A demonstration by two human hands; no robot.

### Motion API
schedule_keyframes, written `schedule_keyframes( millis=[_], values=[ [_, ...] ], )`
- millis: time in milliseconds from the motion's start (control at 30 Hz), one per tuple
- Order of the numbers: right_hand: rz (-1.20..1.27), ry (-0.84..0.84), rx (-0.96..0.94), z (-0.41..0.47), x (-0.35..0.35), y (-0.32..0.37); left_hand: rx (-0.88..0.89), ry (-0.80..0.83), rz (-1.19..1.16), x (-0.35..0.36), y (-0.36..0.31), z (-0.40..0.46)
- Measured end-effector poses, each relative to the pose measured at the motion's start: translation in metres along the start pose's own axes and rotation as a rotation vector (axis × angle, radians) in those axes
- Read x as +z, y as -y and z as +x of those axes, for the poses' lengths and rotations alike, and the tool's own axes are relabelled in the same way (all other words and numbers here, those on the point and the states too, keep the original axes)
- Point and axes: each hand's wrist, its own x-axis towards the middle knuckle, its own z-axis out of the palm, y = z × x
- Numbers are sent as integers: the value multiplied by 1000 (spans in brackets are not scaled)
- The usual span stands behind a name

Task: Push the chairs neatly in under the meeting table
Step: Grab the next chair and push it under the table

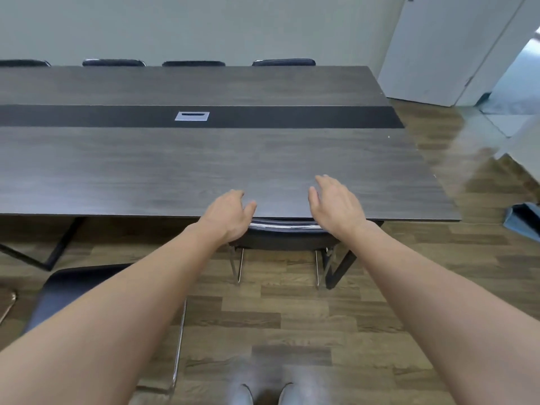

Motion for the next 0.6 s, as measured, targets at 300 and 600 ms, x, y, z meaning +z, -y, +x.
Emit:
schedule_keyframes(
  millis=[300,600],
  values=[
    [-91,-54,-7,-16,-37,59,114,-153,9,-66,7,-21],
    [-142,-173,32,-63,-44,141,211,-258,39,-130,86,-65]
  ],
)
